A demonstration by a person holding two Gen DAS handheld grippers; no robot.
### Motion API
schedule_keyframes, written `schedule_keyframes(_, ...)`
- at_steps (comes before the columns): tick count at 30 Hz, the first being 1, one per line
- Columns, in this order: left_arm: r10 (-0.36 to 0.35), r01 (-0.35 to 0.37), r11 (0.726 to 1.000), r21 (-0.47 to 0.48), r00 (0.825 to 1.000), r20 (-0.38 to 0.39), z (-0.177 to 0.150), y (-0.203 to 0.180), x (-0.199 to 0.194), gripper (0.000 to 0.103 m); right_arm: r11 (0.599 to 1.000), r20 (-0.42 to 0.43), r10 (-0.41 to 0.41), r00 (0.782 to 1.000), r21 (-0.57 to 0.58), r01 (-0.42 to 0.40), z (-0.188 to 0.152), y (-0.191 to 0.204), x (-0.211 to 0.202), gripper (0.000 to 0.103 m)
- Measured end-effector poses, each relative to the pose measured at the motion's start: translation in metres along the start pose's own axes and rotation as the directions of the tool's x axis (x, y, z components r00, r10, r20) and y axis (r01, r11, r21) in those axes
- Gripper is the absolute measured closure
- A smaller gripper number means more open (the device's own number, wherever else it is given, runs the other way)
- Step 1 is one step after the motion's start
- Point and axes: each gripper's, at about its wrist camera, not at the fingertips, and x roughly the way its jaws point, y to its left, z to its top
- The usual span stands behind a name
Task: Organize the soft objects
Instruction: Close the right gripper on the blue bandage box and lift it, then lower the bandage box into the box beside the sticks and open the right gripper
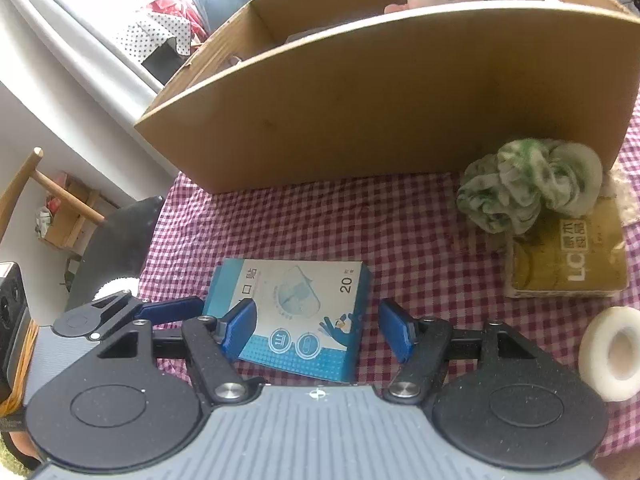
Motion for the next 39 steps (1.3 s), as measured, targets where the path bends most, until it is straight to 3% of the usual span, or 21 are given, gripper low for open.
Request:
schedule_keyframes(11, 0.015, -0.014, 1.0, -0.027, 0.999, 0.042, 0.013, -0.01, 0.007, 0.002, 1.0, 0.034, -0.004, 0.999, -0.014, 0.004, -0.004, 0.002, 0.006, 0.045)
schedule_keyframes(19, 0.032, -0.03, 0.999, -0.022, 0.993, 0.111, 0.023, -0.012, -0.022, 0.002, 1.0, 0.092, 0.0, 0.996, -0.024, 0.002, -0.003, 0.008, -0.012, 0.046)
schedule_keyframes(26, 0.079, -0.085, 0.996, 0.013, 0.969, 0.234, 0.043, -0.021, -0.067, 0.002, 0.998, 0.145, 0.044, 0.989, -0.043, -0.038, 0.002, 0.024, -0.033, 0.046)
schedule_keyframes(31, 0.1, -0.125, 0.99, 0.063, 0.946, 0.309, 0.066, -0.031, -0.088, 0.002, 0.995, 0.229, 0.09, 0.969, -0.066, -0.076, 0.017, 0.033, -0.06, 0.046)
schedule_keyframes(39, 0.082, -0.156, 0.974, 0.166, 0.921, 0.382, 0.112, -0.052, -0.084, 0.002, 0.992, 0.321, 0.124, 0.939, -0.074, -0.105, 0.05, 0.024, -0.099, 0.046)
